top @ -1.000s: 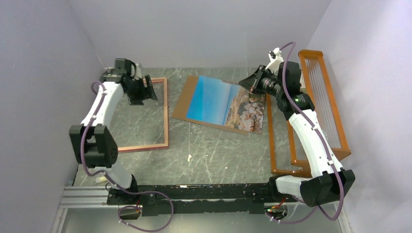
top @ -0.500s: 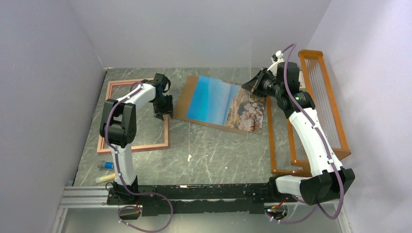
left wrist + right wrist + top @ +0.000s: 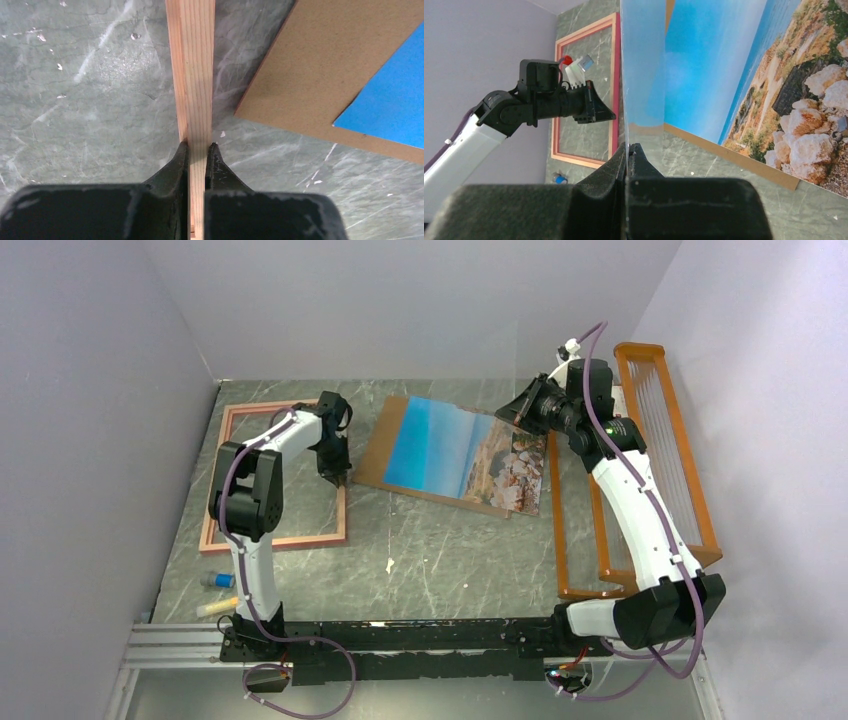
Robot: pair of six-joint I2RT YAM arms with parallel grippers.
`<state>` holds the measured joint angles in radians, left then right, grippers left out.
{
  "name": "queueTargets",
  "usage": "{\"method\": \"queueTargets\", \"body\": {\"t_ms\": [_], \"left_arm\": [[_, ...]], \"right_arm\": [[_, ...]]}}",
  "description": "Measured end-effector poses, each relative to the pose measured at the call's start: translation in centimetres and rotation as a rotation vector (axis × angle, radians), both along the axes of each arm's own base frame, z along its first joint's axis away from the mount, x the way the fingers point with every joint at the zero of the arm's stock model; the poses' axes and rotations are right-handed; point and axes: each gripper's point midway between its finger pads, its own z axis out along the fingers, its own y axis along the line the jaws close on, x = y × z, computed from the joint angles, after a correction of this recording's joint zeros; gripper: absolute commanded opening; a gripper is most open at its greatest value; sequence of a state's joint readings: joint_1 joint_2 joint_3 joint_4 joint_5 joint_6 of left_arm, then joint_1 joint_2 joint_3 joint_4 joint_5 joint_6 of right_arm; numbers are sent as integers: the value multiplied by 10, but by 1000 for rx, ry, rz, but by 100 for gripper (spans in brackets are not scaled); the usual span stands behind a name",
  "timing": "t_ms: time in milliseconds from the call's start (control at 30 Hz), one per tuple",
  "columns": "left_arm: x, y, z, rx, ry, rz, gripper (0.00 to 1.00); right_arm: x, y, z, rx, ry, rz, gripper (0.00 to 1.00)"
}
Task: Put the photo into the frame
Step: Move the photo frame to the center of the board.
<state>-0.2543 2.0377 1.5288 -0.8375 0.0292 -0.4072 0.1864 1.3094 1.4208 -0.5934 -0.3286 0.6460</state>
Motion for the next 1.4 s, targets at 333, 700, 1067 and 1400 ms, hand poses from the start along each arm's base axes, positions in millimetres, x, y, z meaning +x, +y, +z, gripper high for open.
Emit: {"method": "queueTargets", "body": {"t_ms": [333, 700, 1067, 1400], "left_arm": [[8, -33, 33, -143, -46, 4, 3], [-7, -101, 57, -331, -49, 87, 3], [-21, -144, 47, -488, 26, 95, 30], [-28, -159, 45, -547, 72, 49, 53]], "right_arm": [[4, 2, 9, 10, -4, -1, 0], [8, -5, 9, -20, 18, -40, 0], [4, -22, 8, -86, 36, -106, 0], [0, -19, 11, -82, 41, -83, 0]]}}
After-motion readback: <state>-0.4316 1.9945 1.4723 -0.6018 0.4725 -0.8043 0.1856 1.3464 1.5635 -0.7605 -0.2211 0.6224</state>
